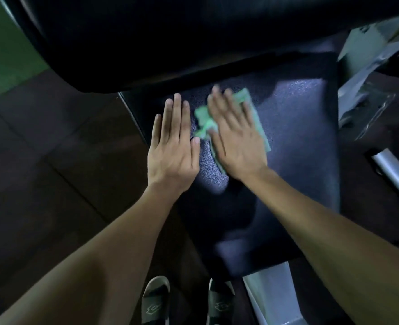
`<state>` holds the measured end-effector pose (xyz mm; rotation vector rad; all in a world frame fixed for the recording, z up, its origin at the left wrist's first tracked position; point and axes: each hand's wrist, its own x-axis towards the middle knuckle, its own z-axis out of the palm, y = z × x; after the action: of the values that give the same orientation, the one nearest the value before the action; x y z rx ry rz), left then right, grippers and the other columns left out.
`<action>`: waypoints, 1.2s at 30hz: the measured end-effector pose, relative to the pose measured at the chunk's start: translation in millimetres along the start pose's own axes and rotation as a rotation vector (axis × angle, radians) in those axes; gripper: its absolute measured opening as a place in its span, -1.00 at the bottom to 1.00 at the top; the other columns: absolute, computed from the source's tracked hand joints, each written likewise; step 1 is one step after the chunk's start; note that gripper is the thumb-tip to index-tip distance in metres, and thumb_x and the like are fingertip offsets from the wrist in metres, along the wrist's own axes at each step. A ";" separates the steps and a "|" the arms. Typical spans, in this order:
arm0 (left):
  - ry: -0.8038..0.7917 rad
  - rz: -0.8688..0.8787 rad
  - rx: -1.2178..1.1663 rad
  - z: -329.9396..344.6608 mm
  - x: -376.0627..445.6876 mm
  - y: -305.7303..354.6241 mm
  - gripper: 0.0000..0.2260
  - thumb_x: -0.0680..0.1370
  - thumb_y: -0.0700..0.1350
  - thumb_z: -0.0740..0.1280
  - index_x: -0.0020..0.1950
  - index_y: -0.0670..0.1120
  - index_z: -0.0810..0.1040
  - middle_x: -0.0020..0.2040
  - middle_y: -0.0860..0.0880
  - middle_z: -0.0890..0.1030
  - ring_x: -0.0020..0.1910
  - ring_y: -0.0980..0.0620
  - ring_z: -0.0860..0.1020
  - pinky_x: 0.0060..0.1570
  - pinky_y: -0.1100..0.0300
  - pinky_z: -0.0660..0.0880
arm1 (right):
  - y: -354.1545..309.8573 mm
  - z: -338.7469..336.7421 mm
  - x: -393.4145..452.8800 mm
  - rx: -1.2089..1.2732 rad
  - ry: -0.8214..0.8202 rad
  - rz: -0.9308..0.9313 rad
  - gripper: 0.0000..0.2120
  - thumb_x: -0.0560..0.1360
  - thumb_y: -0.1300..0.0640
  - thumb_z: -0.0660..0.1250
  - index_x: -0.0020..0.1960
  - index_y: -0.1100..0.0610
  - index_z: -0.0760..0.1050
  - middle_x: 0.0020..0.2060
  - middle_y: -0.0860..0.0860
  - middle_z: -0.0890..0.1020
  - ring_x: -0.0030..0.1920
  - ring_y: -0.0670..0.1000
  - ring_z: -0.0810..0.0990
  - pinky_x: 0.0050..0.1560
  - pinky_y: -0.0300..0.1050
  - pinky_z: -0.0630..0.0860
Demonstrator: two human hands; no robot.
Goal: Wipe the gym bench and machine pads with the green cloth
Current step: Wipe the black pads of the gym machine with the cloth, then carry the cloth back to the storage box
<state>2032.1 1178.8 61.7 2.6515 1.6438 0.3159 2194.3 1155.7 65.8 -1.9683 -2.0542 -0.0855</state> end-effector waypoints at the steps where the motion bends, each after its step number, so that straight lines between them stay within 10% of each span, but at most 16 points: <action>1: -0.020 0.010 -0.004 -3.0 0.3 -1.1 -0.39 0.68 -0.03 0.01 0.68 -0.22 -0.08 0.69 -0.19 -0.10 0.68 -0.11 -0.12 0.65 -0.04 -0.11 | 1.4 1.7 -13.7 0.058 -0.036 -0.092 -0.47 0.72 0.01 0.02 0.64 0.17 0.16 0.65 0.08 0.19 0.66 0.08 0.10 0.67 0.08 -0.05; 6: -0.246 0.034 -0.185 -52.6 -14.2 -13.7 -0.40 0.69 -0.03 0.05 0.68 -0.22 -0.03 0.69 -0.18 -0.05 0.68 -0.10 -0.05 0.64 0.05 -0.09 | -33.7 -43.8 -40.6 0.659 -0.036 0.401 -0.62 0.71 0.14 0.10 0.49 0.14 0.42 0.38 0.07 0.58 0.31 0.03 0.56 0.24 -0.34 0.37; 10: -0.264 -0.198 -0.304 -142.9 -77.1 -56.6 -0.48 0.65 -0.06 0.22 0.62 -0.10 0.28 0.62 -0.12 0.30 0.58 -0.09 0.31 0.53 0.04 0.23 | -128.1 -114.4 -35.7 0.732 -0.166 0.465 -0.73 0.72 0.16 0.13 0.34 0.23 0.47 0.04 0.10 0.60 -0.06 0.02 0.53 -0.14 -0.35 0.28; 16: -0.125 -0.686 -0.293 -322.7 -176.9 -181.9 -0.67 0.64 -0.07 0.24 0.40 -0.06 0.53 0.34 -0.01 0.56 0.31 -0.08 0.51 0.30 0.01 0.41 | -315.1 -225.9 16.0 0.872 -0.479 -0.068 -0.77 0.72 0.10 0.16 0.27 0.15 0.51 -0.10 -0.09 0.57 -0.17 -0.25 0.55 -0.13 -0.52 0.36; 21: 0.055 -0.960 -0.246 -460.0 -274.6 -311.2 -0.73 0.64 -0.06 0.23 0.30 -0.06 0.56 0.25 -0.03 0.59 0.26 -0.08 0.52 0.29 -0.02 0.43 | -515.8 -286.8 57.4 0.828 -0.713 -0.540 -0.70 0.73 0.03 0.12 0.35 0.13 0.47 0.08 -0.01 0.59 0.03 -0.05 0.58 0.08 -0.10 0.50; 27: 0.152 -1.278 -0.234 -572.1 -426.4 -446.5 -0.78 0.62 -0.07 0.27 0.22 -0.08 0.59 0.17 -0.06 0.62 0.19 -0.13 0.56 0.24 -0.09 0.47 | -766.8 -317.3 49.7 0.622 -0.765 -1.003 -0.56 0.71 -0.03 0.07 0.48 0.18 0.37 0.32 0.10 0.53 0.25 0.17 0.59 0.24 0.19 0.53; 36: 0.282 -1.796 -0.113 -692.1 -666.5 -571.2 -0.73 0.66 0.01 0.21 0.30 -0.03 0.54 0.25 -0.02 0.56 0.24 -0.08 0.51 0.28 -0.03 0.43 | -1101.5 -328.0 -16.1 0.518 -0.856 -1.560 -0.60 0.68 -0.14 -0.03 0.41 0.00 0.33 0.15 -0.10 0.49 0.09 0.01 0.57 0.09 0.09 0.56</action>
<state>1119.3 775.0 565.0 0.2961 2.9570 0.5723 1164.9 991.3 550.0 0.2959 -3.0684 0.9536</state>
